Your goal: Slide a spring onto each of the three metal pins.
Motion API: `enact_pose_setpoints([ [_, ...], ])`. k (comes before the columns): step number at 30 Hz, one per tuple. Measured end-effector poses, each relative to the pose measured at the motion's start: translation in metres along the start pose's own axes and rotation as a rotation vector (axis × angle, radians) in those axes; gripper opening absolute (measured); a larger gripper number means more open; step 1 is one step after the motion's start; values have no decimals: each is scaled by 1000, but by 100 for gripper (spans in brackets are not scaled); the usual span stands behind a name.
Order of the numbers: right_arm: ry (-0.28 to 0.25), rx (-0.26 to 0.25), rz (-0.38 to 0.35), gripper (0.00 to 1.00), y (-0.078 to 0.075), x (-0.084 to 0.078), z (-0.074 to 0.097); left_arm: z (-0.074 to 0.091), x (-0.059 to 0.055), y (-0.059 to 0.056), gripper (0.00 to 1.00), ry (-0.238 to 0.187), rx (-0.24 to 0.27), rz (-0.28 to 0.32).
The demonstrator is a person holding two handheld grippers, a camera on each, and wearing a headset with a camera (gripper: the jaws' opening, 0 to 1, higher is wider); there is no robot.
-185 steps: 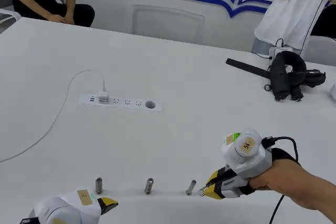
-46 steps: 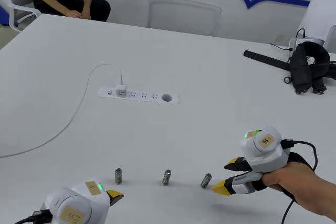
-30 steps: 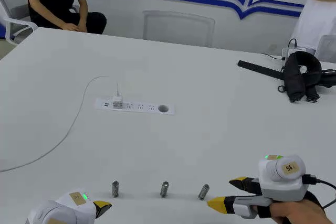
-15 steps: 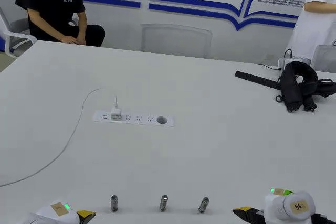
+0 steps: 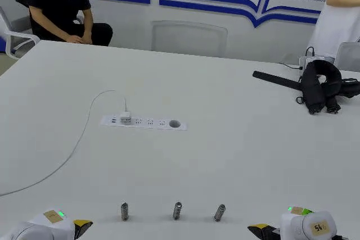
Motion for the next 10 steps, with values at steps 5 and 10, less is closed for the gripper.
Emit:
enact_pose_setpoints([
  [5,13,24,10,85,9,-3,-5,0,-2,2,77,0,7,7],
  [10,15,29,2,86,11,-3,-7,2,-3,2,77,-1,11,11],
])
Point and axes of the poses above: the centre of the closed fingertips' face, and the gripper's own axes: z roughly backward along the fingers, y roughly to its left, x roughly out of its top, the point moved 7 cm from there along z, roughly backward along the fingers, and after that the axes turned 13 degrees about z, right-handed, at the moved point
